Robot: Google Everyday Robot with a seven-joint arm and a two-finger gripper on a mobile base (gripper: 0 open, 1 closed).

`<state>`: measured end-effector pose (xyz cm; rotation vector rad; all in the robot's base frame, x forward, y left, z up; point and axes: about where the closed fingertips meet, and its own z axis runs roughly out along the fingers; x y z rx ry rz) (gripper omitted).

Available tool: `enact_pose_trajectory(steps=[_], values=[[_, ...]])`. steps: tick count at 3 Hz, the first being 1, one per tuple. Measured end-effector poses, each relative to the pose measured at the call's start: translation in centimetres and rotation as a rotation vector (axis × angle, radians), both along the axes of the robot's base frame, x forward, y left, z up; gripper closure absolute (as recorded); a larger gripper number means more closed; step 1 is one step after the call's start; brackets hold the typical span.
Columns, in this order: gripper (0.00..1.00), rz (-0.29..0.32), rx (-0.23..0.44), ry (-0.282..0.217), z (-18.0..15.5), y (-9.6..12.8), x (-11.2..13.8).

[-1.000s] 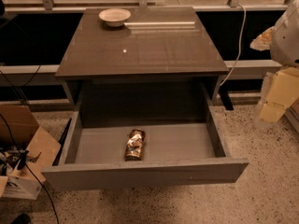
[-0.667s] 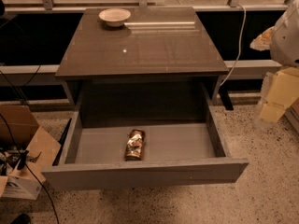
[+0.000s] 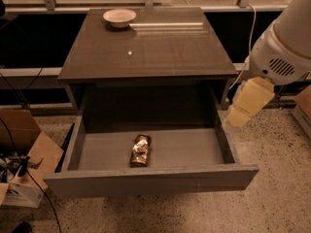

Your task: Pick orange can from top drawer and place on counter

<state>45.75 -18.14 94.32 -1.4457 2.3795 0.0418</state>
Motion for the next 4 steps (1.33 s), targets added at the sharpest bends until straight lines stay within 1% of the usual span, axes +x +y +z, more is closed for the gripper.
enact_pose_trajectory(steps=[1, 2, 3, 4], values=[[0.00, -0.081, 0.025, 0.014, -0.1, 0.3, 0.1], [0.00, -0.105, 0.037, 0.051, -1.9, 2.0, 0.5], [0.00, -0.183, 0.108, 0.134, -6.5, 7.2, 2.0], [0.00, -0.248, 0.148, 0.194, -9.6, 10.0, 3.1]])
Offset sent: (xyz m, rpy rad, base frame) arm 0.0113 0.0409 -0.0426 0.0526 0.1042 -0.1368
